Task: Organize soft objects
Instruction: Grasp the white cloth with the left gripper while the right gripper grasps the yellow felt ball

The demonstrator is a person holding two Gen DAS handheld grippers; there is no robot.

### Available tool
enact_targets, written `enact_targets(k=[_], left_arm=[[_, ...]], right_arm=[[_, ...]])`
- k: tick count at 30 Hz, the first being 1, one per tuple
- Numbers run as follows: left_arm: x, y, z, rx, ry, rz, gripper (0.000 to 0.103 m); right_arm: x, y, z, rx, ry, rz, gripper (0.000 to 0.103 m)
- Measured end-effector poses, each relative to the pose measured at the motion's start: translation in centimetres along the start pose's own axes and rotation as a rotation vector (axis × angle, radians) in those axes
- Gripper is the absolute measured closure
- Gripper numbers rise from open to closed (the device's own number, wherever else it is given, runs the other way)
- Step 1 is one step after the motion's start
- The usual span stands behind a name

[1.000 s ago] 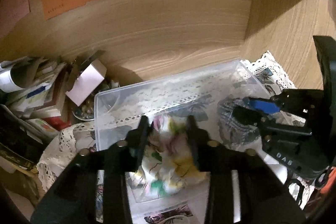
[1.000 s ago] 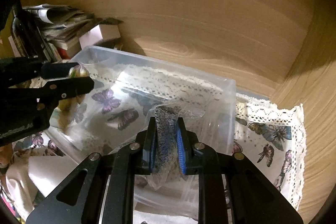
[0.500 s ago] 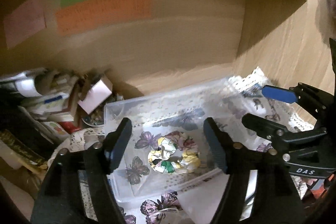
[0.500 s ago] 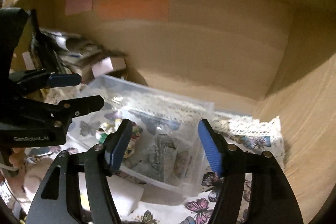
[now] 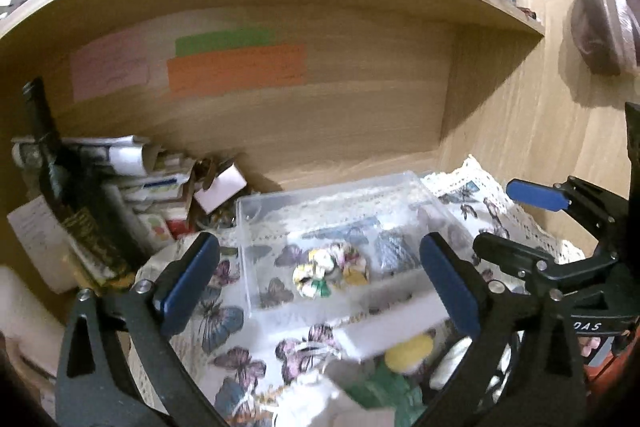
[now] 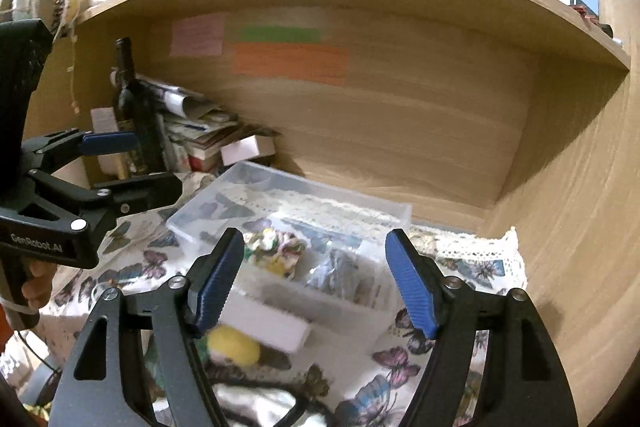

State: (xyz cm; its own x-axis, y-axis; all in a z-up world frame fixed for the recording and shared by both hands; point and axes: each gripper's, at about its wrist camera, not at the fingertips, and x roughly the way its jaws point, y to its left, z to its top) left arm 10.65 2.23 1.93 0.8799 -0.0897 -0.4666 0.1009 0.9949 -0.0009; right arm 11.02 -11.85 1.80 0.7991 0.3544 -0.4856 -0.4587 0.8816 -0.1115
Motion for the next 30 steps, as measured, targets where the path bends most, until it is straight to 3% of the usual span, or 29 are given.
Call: enact_targets(k=[11, 22, 29, 30], left_arm=[[-1.4, -0.1, -6.2, 0.014, 0.061, 0.040, 0.001], [2.2, 1.4, -11.4, -0.081, 0.241, 0.020, 0.003], [2.8, 2.3, -12.7, -0.119, 0.286, -0.051, 0.039], [2.7, 2.3, -12.7, -0.117, 0.286, -0.065, 0.049]], right_arm=[[-0.3, 2.2, -3.9, -0.018, 0.063, 0.043, 0.033], [3.6, 3.9, -7.1, 0.050, 0.218, 0.151, 0.034], [6.2, 4.0, -7.9, 0.078, 0.297, 0.167, 0.048], [6.5, 4.0, -8.0, 0.084, 0.302, 0.171, 0.051]])
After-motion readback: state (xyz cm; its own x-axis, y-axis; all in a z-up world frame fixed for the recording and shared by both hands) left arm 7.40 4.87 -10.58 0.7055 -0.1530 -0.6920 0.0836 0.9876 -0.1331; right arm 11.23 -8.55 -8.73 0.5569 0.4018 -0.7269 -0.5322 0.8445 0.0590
